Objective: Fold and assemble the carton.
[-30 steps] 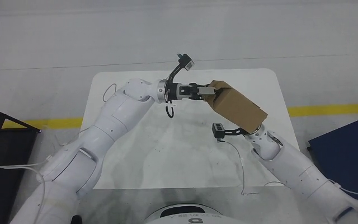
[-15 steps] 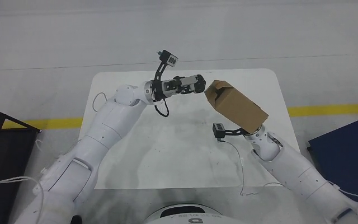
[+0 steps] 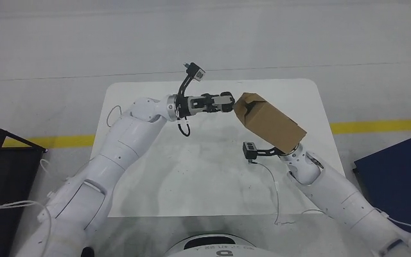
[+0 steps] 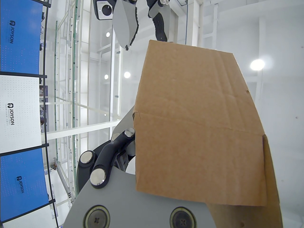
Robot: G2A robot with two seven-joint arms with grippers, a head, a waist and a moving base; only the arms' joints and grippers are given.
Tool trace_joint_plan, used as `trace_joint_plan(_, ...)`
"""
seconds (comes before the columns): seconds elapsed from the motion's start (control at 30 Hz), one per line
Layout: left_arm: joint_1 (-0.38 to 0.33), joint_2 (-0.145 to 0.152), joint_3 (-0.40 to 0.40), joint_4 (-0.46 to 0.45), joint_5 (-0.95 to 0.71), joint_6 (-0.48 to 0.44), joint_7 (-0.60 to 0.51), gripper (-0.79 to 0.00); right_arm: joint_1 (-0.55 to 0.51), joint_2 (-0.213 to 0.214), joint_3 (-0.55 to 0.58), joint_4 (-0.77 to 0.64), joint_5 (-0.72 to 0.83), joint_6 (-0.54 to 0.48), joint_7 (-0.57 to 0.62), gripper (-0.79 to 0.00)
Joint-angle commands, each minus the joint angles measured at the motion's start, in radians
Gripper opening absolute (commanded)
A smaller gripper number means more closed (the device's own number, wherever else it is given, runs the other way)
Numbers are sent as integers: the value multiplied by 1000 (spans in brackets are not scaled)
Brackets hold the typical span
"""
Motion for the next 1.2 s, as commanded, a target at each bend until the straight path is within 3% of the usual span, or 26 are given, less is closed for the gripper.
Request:
trace_joint_plan(0.0,-12,-5,5,7,-12,4,-4,-422,-2,0,2,3,0,0,-2,-785)
trace_joint_plan(0.23,-38,-17,25,20,7,14,-14,-443,-9,-3,9,10,0,0,-5,-785)
trace_joint_plan(0.47,-61,-20,43,31,56,12,-12,-520,-4,-9,6,16,0,0,-11,-785)
trace_joint_plan(0.83,-90,-22,69,31,128,-1,1,-539,10,-21,-7,36,0,0,-13,-785)
trace_joint_plan(1.17,-125,-39,90,60,240,-14,44,-634,21,-30,-13,59,0,0,-13,-785)
